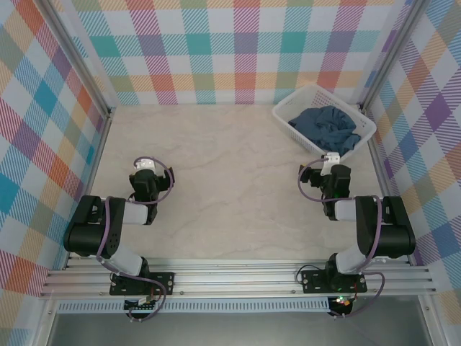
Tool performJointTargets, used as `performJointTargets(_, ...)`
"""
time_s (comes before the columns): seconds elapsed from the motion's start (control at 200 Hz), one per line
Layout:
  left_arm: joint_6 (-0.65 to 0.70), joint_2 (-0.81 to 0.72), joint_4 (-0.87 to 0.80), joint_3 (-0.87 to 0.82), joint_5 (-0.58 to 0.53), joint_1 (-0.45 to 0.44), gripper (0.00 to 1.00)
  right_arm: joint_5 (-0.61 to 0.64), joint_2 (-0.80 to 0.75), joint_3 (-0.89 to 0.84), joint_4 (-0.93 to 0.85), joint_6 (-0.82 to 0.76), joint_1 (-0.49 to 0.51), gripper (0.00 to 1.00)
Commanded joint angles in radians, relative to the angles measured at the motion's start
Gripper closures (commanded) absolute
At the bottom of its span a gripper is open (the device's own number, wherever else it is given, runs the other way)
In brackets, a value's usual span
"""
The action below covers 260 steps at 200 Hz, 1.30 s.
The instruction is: Fold and stack the t-shirts
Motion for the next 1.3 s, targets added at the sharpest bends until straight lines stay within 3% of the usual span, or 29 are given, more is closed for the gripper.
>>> performJointTargets(0.0,0.006,-0.002,0.006,0.012,0.009,0.000,0.00,-0.020,0.004,0.015,0.012,-0.025,0.006,0.00)
performJointTargets(0.48,0.005,-0.002,0.004,0.012,0.008,-0.001,0.00,-0.018,0.005,0.014,0.015,-0.023,0.005,0.00)
performJointTargets(0.6,0.013,-0.050,0.058,-0.040,0.019,-0.004,0.00,-0.005,-0.062,-0.044,0.069,-0.031,0.013,0.00)
performJointTargets(0.72,0.028,-0.172,0.143,-0.141,-0.143,-0.069,0.00,0.053,-0.232,-0.094,-0.015,-0.035,0.052,0.00)
performJointTargets(0.885,0.014,-0.471,-0.108,-0.141,-0.201,-0.123,0.00,0.196,-0.617,-0.060,-0.394,0.040,0.131,0.00)
performJointTargets(0.995,0.058,-0.687,-0.300,-0.040,-0.203,-0.175,0.00,0.314,-0.777,0.139,-0.722,0.089,0.198,0.00)
performJointTargets(1.085,0.119,-0.725,-0.419,0.132,-0.161,-0.207,0.00,0.265,-0.701,0.432,-1.021,0.223,0.198,0.00)
performJointTargets(1.135,0.033,-0.707,-0.549,0.274,-0.177,-0.208,0.00,0.100,-0.589,0.635,-1.204,0.214,0.188,0.00)
performJointTargets(1.165,-0.057,-0.671,-0.683,0.374,-0.191,-0.203,0.00,0.075,-0.517,0.741,-1.287,0.258,0.189,0.00)
performJointTargets(1.21,-0.180,-0.603,-0.984,0.582,-0.204,-0.195,0.00,0.135,-0.439,0.810,-1.323,0.399,0.174,0.00)
performJointTargets(1.24,-0.258,-0.555,-1.144,0.700,-0.242,-0.192,0.00,0.111,-0.404,0.835,-1.322,0.441,0.147,0.00)
performJointTargets(1.265,-0.317,-0.498,-1.213,0.773,-0.246,-0.182,0.00,0.057,-0.373,0.853,-1.299,0.458,0.115,0.00)
performJointTargets(1.295,-0.344,-0.440,-1.251,0.845,-0.177,-0.156,0.00,0.025,-0.331,0.884,-1.277,0.480,0.087,0.01)
